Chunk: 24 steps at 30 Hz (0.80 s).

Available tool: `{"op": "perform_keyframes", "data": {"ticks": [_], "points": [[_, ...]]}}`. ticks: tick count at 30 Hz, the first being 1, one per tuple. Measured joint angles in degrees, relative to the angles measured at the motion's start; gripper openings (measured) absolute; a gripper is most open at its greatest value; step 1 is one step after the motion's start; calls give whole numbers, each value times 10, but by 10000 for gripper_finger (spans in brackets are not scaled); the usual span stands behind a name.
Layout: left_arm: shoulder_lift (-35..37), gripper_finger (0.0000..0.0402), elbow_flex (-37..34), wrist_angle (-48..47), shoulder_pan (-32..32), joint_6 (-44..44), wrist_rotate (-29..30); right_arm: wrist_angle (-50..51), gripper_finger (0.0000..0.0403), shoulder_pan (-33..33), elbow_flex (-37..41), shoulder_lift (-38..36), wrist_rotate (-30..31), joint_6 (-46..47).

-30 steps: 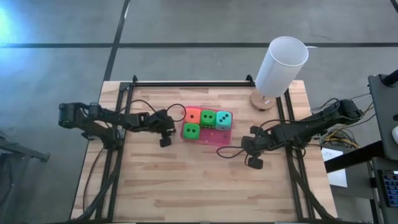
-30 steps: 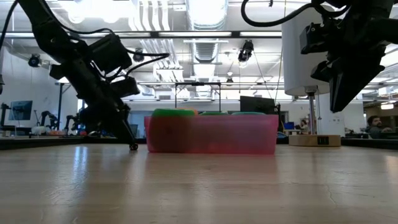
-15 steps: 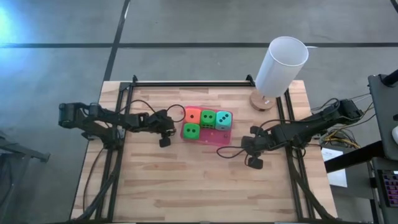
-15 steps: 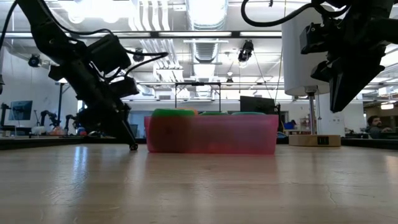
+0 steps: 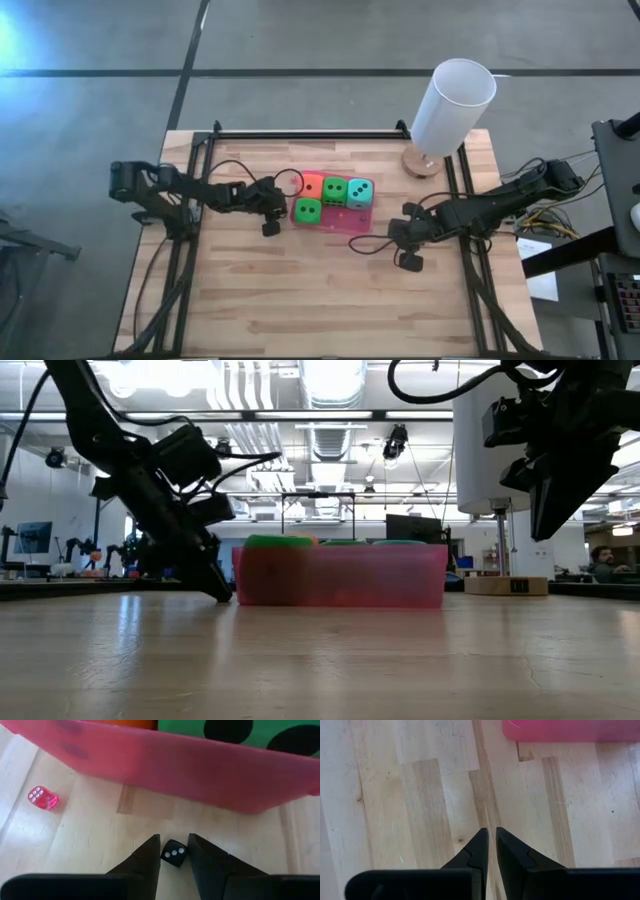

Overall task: Pick & Place Dice
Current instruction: Put the small black die into the pink bin

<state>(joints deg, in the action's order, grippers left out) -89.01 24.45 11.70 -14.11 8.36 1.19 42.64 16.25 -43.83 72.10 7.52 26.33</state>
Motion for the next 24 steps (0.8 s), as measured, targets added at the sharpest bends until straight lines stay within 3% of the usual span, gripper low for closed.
{"op": "perform_keyframes", "data": {"ticks": [11, 20, 24], "points": [[26, 105, -3, -22, 0, 2, 2, 0, 34, 0, 0, 0, 0, 0], [26, 51, -3, -25, 0, 4, 2, 0, 34, 0, 0, 0, 0, 0], [26, 46, -3, -25, 0, 4, 2, -1, 34, 0, 0, 0, 0, 0]]}}
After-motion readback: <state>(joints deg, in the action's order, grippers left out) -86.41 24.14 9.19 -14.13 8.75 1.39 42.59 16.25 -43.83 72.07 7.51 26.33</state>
